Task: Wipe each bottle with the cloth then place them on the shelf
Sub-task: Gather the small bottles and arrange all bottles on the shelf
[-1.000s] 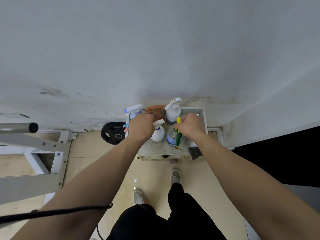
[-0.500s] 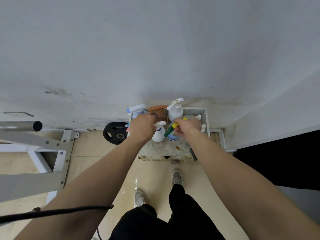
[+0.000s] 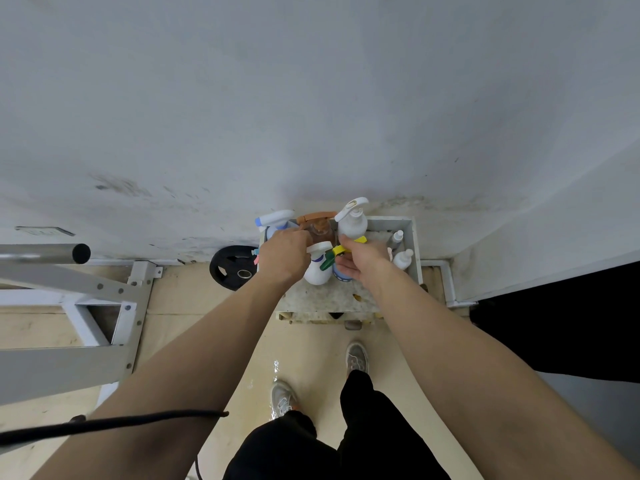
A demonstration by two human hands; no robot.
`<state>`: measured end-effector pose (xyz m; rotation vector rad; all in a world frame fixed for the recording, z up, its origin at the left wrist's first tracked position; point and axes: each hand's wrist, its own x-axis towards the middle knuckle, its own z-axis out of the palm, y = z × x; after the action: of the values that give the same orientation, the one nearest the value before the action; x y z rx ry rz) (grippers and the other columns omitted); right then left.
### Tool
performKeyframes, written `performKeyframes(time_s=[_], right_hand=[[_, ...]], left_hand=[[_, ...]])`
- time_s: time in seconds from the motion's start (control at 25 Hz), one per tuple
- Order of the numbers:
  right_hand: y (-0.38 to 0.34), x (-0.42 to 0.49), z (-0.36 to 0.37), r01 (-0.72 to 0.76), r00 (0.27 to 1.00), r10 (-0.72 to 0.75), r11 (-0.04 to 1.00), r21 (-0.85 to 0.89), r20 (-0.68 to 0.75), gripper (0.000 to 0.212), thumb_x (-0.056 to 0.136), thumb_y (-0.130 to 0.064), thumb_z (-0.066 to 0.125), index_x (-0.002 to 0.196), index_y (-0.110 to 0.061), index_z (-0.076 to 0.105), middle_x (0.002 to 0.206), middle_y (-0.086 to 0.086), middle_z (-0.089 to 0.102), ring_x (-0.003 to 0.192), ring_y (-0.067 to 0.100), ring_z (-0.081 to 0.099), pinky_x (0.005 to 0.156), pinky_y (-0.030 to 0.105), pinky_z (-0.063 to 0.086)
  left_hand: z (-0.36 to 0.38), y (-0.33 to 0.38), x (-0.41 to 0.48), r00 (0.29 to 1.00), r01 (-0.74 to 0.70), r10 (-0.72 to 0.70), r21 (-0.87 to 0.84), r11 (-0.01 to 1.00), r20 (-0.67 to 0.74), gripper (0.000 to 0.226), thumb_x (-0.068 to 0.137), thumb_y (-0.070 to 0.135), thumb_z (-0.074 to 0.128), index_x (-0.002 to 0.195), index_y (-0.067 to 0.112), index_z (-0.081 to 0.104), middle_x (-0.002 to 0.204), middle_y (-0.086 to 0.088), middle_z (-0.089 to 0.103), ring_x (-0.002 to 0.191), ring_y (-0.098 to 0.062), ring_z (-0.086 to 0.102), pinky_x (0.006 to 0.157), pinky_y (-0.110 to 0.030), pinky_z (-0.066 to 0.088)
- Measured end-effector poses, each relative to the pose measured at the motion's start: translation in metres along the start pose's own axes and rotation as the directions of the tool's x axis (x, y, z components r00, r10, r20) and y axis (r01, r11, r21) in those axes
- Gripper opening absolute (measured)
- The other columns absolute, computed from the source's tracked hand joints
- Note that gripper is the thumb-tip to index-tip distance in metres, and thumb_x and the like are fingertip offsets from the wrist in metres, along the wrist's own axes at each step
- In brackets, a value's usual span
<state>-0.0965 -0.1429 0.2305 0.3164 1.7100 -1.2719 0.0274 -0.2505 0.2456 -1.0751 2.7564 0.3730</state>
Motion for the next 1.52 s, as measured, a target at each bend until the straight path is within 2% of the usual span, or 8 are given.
performKeyframes(time_s=[0.12, 0.24, 0.44, 0.72, 1.08, 1.28, 1.4, 1.52], right_hand=[[-0.001, 0.001, 0.003, 0.017, 1.000, -0.017, 1.000, 0.004, 0.018, 0.032, 0.091, -0.028, 0.075, 0.109, -0.005, 0.063, 0.088, 0.013, 0.071, 0.065, 0.018, 0.071, 0.054, 0.032, 0.059], [-0.001, 0.003, 0.005, 0.038, 0.999, -0.038, 0.999, 0.003, 0.002, 0.023, 0.095, -0.024, 0.070, 0.108, -0.006, 0.063, 0.089, 0.013, 0.068, 0.066, 0.020, 0.068, 0.055, 0.033, 0.059], [-0.005, 0.009, 0.000, 0.025, 0.993, -0.021, 0.999, 0.033, -0.116, 0.012, 0.090, -0.012, 0.071, 0.094, -0.004, 0.063, 0.070, 0.012, 0.063, 0.050, 0.017, 0.055, 0.052, 0.032, 0.058], [-0.007, 0.013, -0.006, 0.028, 0.987, -0.024, 0.999, 0.024, -0.157, 0.017, 0.089, -0.013, 0.073, 0.084, -0.005, 0.059, 0.065, 0.011, 0.062, 0.049, 0.015, 0.055, 0.072, 0.042, 0.063], [0.002, 0.007, 0.000, 0.031, 0.993, -0.037, 0.998, -0.055, -0.111, 0.025, 0.093, -0.018, 0.066, 0.112, -0.002, 0.061, 0.083, 0.014, 0.067, 0.058, 0.018, 0.062, 0.052, 0.031, 0.058], [-0.002, 0.010, 0.000, 0.034, 0.990, -0.043, 0.997, -0.068, -0.133, 0.027, 0.092, -0.017, 0.064, 0.111, 0.002, 0.063, 0.094, 0.020, 0.070, 0.050, 0.019, 0.061, 0.053, 0.032, 0.060], [-0.004, 0.008, 0.003, 0.026, 0.994, -0.032, 0.998, -0.058, -0.105, 0.028, 0.091, -0.016, 0.064, 0.113, 0.002, 0.061, 0.102, 0.024, 0.069, 0.055, 0.022, 0.061, 0.051, 0.031, 0.058], [-0.003, 0.007, 0.007, 0.032, 0.996, -0.035, 0.999, -0.036, -0.085, 0.024, 0.093, -0.016, 0.064, 0.111, 0.001, 0.060, 0.092, 0.019, 0.068, 0.056, 0.021, 0.062, 0.047, 0.028, 0.055]], left_hand=[[-0.003, 0.000, -0.001, 1.000, -0.007, 0.007, -0.006, 1.000, 0.006, 0.016, 0.094, 0.018, 0.058, 0.107, 0.018, 0.067, 0.083, 0.001, 0.056, 0.076, -0.019, 0.052, 0.062, -0.030, 0.043], [-0.004, 0.000, -0.001, 1.000, -0.004, 0.004, -0.016, 1.000, 0.007, 0.018, 0.094, 0.018, 0.059, 0.108, 0.019, 0.068, 0.090, -0.002, 0.065, 0.077, -0.019, 0.053, 0.062, -0.029, 0.044], [-0.004, -0.002, 0.001, 0.999, 0.015, -0.013, -0.042, 0.999, 0.032, 0.020, 0.093, 0.020, 0.060, 0.110, 0.023, 0.070, 0.087, 0.000, 0.063, 0.077, -0.020, 0.056, 0.062, -0.030, 0.048], [-0.008, -0.001, 0.002, 0.998, 0.038, -0.035, -0.039, 0.999, 0.059, 0.012, 0.093, 0.022, 0.061, 0.101, 0.020, 0.069, 0.075, 0.003, 0.052, 0.073, -0.021, 0.054, 0.061, -0.030, 0.044], [-0.009, -0.001, 0.004, 0.997, 0.015, -0.012, -0.043, 0.999, 0.079, 0.013, 0.093, 0.024, 0.061, 0.103, 0.020, 0.068, 0.079, 0.003, 0.053, 0.075, -0.020, 0.054, 0.063, -0.031, 0.048], [-0.008, -0.002, 0.006, 0.997, 0.005, -0.003, -0.035, 0.999, 0.076, 0.012, 0.093, 0.025, 0.062, 0.103, 0.021, 0.068, 0.078, 0.003, 0.053, 0.074, -0.020, 0.055, 0.063, -0.031, 0.050], [-0.007, -0.003, 0.007, 0.996, 0.005, -0.002, -0.033, 0.999, 0.089, 0.013, 0.093, 0.026, 0.062, 0.103, 0.023, 0.068, 0.080, 0.003, 0.054, 0.075, -0.020, 0.055, 0.064, -0.031, 0.050], [-0.007, -0.004, 0.008, 0.995, 0.015, -0.011, -0.032, 0.999, 0.099, 0.012, 0.092, 0.025, 0.063, 0.102, 0.021, 0.068, 0.081, 0.003, 0.057, 0.076, -0.020, 0.057, 0.065, -0.032, 0.052]])
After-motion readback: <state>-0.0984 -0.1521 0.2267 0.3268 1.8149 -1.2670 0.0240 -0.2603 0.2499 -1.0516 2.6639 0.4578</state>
